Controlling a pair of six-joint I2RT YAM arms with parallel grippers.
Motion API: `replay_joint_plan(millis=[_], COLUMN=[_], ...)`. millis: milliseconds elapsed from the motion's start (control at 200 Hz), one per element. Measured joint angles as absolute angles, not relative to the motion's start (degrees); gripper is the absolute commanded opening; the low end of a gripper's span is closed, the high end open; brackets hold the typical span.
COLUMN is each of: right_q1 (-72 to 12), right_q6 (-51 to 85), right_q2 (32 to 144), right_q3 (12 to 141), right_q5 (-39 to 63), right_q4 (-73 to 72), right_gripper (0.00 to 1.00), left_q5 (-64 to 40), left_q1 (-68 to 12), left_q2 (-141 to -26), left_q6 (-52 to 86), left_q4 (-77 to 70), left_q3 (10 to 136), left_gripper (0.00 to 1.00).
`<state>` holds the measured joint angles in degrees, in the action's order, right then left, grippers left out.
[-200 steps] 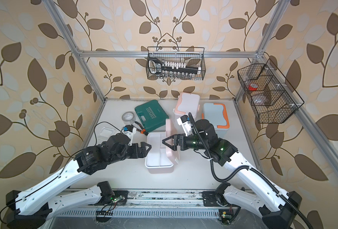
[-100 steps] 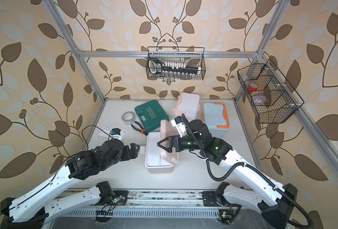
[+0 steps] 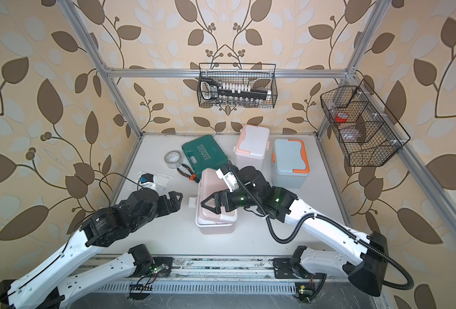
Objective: Open first aid kits and take out gauze
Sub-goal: Close the lid of the first aid kit, then fasten the fastener of the first aid kit.
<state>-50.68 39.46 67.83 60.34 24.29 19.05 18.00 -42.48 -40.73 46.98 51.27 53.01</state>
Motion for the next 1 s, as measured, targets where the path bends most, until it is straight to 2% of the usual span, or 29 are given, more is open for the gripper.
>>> replay_joint_plan(millis=[210,405,540,650,720,755,900,1000], right_q1=[-51.07,-51.05,-51.29,-52.14,-52.75,-53.01,-54.04,-54.61], right_q6=[39.13,36.73,34.0,31.55,29.87,29.21,27.46,26.7], right_q2=[70.52,72.49,74.91,76.77,78.91,80.18,85.54,88.14], right_q3=[60.42,64.01,68.01,69.91,72.18,73.47,77.89,78.54], right_q5=[19.66,12.84,10.13,8.21,6.87,6.15,3.97,3.11], right_q4=[21.32,28.29,31.46,34.17,36.36,37.32,40.21,41.43], right_gripper=[0.99,0.99,0.84,0.65,0.47,0.42,0.39,0.42], left_q5=[5.23,-7.14,-16.95,-24.69,-28.62,-30.2,-36.12,-39.13], left_q1=[-30.06,-22.17,-15.64,-10.28,-8.1,-7.55,-7.4,-7.4], left_q2=[-41.67,-44.23,-46.0,-47.18,-47.86,-48.23,-51.16,-54.61], left_q6=[46.11,45.32,45.98,47.7,49.56,50.52,55.48,58.41], left_q4=[46.94,41.36,34.98,28.75,24.27,21.87,9.85,2.13], left_q3=[51.42,47.99,43.31,38.57,35.62,34.17,28.62,25.58], left_gripper=[0.99,0.99,0.99,0.99,0.99,0.99,0.99,0.99])
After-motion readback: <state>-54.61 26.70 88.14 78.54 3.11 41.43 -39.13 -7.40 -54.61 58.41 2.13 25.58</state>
